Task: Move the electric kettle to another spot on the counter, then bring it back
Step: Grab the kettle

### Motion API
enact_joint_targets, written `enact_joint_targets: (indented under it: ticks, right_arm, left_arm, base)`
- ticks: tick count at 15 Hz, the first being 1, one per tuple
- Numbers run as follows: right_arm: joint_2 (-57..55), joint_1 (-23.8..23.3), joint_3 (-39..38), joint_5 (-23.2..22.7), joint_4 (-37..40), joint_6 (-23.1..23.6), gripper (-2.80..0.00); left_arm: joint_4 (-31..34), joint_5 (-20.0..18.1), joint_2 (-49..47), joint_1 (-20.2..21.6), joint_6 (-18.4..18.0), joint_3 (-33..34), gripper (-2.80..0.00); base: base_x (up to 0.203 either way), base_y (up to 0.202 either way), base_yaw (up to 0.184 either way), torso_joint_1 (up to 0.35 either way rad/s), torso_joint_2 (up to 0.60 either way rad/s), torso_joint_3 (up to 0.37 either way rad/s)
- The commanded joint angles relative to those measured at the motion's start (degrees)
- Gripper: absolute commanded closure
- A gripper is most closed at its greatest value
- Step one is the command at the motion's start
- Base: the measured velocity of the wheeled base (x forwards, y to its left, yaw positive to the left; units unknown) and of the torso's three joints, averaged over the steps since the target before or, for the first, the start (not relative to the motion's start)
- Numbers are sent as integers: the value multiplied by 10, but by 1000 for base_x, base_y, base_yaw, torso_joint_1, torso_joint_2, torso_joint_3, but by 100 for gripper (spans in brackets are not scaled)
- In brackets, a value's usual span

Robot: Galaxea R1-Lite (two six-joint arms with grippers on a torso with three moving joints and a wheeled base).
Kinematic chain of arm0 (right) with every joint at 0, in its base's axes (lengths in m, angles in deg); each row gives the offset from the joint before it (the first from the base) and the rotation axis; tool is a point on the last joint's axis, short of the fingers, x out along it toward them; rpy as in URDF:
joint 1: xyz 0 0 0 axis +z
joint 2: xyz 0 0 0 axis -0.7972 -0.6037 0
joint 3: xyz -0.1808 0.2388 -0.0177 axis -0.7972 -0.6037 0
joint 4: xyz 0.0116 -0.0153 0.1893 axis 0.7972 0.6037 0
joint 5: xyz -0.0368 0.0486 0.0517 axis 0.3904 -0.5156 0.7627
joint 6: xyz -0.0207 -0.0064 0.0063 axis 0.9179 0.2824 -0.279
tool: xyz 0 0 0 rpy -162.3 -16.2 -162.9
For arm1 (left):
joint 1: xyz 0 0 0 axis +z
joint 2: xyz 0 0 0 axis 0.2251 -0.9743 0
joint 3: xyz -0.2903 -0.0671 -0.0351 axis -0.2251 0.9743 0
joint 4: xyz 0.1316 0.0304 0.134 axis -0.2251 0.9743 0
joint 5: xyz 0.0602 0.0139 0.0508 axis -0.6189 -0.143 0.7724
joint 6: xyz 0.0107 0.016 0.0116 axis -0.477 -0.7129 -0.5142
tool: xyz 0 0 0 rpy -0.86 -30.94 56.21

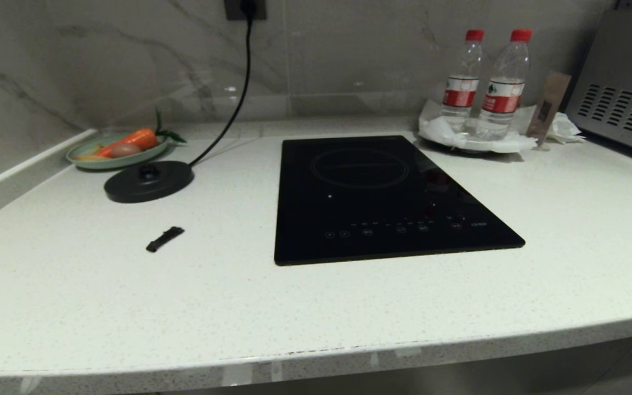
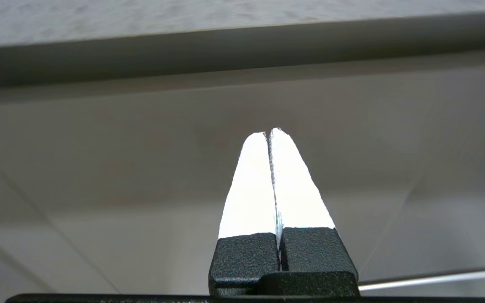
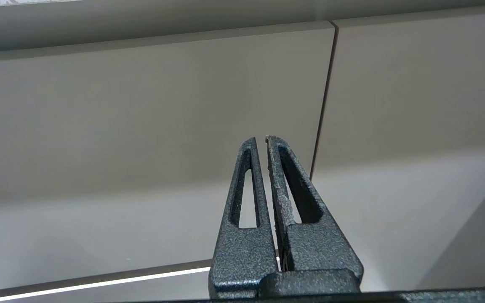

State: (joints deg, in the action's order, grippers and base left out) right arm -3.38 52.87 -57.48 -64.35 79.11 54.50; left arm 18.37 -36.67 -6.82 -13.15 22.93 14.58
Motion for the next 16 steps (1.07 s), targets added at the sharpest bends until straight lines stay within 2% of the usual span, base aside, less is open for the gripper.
enact_joint_targets:
  ticks: [1, 16]
  right_arm:
    - [-1, 0, 0, 0, 0, 0, 0]
    - [-1, 0, 0, 0, 0, 0, 0]
  left_arm:
    - [-1, 9, 0, 0, 16, 0, 0]
    - [-3, 8, 0, -1, 19, 0, 0]
  base:
    - [0, 0, 0, 0, 0, 0]
    - [0, 0, 0, 0, 0, 0]
